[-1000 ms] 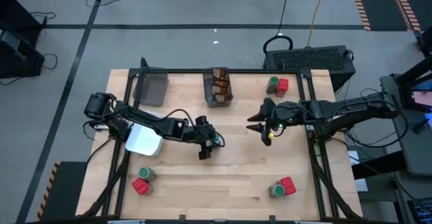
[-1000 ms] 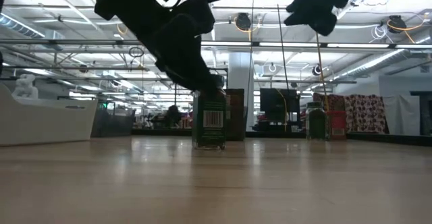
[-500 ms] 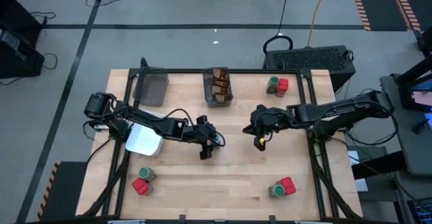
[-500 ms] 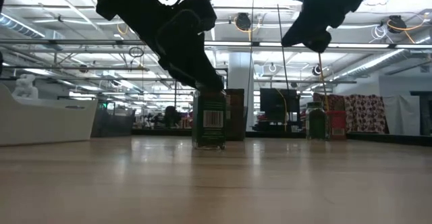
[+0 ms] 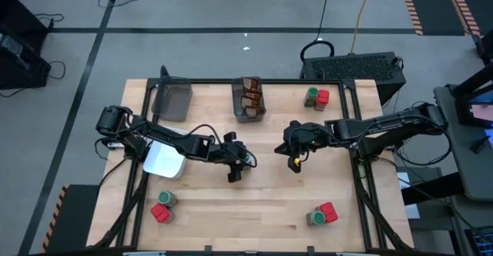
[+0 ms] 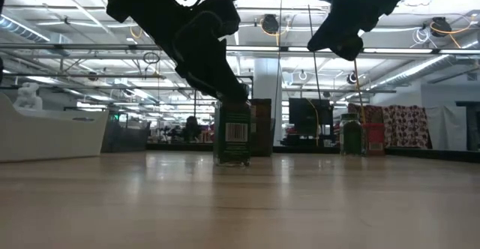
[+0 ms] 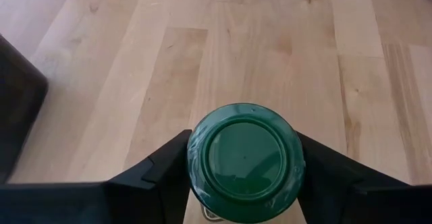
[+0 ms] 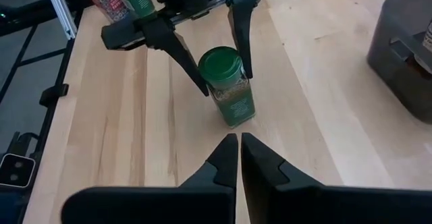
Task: Sort spices by type
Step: Put the center green seasoning bottle into the left black bin
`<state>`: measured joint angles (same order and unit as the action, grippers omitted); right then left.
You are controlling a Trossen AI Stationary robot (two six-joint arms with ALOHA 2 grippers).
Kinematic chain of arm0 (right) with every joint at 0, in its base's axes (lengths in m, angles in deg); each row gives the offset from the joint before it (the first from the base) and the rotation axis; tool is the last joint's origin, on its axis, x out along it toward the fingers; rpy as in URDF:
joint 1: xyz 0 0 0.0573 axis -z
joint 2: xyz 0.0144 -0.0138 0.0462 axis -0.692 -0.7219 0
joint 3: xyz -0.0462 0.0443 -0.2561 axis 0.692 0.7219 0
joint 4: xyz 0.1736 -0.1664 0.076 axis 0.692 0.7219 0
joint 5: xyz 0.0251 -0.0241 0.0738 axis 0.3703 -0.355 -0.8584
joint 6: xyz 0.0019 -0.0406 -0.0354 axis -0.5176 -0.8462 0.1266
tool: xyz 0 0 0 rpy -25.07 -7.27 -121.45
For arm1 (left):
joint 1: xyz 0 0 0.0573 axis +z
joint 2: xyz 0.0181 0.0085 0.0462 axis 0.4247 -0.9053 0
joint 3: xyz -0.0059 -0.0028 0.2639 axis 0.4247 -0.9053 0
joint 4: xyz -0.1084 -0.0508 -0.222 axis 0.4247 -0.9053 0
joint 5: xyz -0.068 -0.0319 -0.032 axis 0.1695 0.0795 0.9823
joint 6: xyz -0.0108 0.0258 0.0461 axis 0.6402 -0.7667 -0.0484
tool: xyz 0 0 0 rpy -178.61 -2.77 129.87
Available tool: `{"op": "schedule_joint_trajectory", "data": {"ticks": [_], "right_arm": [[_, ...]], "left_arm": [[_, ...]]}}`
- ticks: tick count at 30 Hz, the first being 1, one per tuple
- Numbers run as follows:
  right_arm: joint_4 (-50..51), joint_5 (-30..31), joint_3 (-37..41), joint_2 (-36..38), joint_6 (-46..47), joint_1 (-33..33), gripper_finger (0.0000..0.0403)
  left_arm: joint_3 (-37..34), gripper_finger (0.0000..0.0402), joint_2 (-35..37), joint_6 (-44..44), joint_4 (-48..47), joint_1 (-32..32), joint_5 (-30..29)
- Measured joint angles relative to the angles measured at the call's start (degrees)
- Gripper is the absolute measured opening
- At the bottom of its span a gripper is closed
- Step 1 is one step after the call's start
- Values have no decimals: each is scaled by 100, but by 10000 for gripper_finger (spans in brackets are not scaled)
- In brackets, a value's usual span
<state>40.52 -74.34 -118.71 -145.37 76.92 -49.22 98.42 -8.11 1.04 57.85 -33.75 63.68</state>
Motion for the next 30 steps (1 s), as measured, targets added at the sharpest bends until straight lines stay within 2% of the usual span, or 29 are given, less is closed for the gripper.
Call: {"op": "schedule_joint_trajectory", "data": {"ticks": [5, 8, 17, 23, 26, 30], "right_arm": [[4, -24, 0, 0, 3, 0, 0], [4, -23, 0, 0, 3, 0, 0], [-22, -22, 0, 0, -47, 60, 0], [-241, -22, 0, 0, -198, 169, 0], [-254, -17, 0, 2, -211, 266, 0], [-268, -18, 0, 2, -214, 390, 0]], "left_arm": [[0, 212, 380, -39, -99, 80, -11], [0, 212, 758, -30, -505, 222, -33], [0, 212, 2145, 59, -2068, 788, -770], [0, 212, 2888, 765, -3040, 1411, -1331], [0, 212, 3134, 1300, -3548, 1792, -1519], [0, 212, 3307, 1509, -4034, 2312, -1684]]}}
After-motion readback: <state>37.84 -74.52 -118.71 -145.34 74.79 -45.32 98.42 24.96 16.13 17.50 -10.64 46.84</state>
